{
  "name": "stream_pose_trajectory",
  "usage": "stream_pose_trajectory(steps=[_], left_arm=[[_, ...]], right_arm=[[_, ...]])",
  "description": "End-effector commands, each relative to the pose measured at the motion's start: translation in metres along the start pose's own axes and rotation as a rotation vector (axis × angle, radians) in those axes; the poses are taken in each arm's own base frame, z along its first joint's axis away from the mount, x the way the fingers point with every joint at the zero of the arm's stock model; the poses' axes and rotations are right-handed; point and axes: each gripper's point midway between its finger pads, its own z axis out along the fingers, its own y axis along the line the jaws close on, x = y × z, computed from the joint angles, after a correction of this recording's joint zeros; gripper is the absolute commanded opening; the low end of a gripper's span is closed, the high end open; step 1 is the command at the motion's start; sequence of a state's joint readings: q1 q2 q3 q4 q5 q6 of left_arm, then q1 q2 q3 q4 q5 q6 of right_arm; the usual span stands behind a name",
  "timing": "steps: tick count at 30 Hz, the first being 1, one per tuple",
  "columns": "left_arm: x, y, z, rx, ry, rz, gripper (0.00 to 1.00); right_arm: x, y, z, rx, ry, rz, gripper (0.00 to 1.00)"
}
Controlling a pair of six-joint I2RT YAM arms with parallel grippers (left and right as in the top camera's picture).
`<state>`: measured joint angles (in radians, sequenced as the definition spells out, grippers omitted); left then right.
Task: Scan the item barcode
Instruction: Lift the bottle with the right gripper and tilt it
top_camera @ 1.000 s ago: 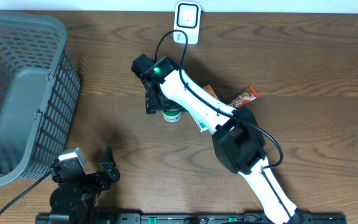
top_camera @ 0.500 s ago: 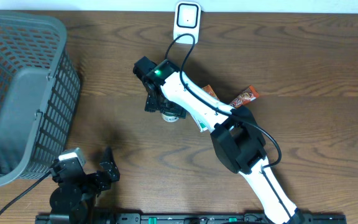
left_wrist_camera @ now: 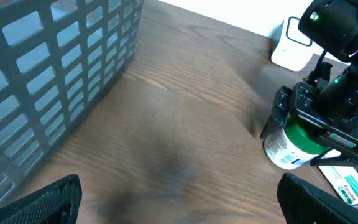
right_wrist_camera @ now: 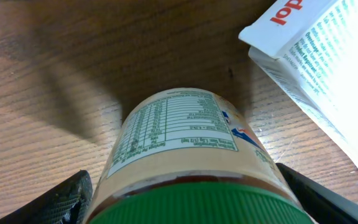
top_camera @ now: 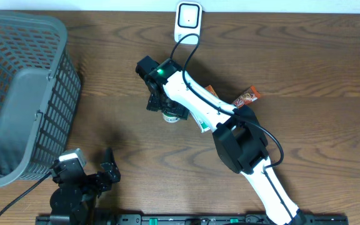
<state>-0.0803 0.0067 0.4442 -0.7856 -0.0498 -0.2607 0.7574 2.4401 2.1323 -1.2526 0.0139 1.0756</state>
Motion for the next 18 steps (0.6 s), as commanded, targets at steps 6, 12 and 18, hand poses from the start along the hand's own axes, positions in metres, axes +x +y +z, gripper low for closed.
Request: stream_pose_trajectory(steps=[6, 12, 18], left_arm=[[0.001, -0.003, 0.000, 0.015, 0.006, 0.018, 0.98], [0.001, -0.003, 0.000, 0.015, 0.006, 0.018, 0.98], [0.001, -0.003, 0.000, 0.015, 0.006, 0.018, 0.98]], right_arm=[[0.006, -0.016, 0.024, 0.040, 0.049, 0.047, 0.87], [0.007, -0.013, 0.031, 0.012, 0.067, 0.048, 0.81], [0.006, -0.012, 0.031, 0.005, 0.067, 0.050, 0.70]])
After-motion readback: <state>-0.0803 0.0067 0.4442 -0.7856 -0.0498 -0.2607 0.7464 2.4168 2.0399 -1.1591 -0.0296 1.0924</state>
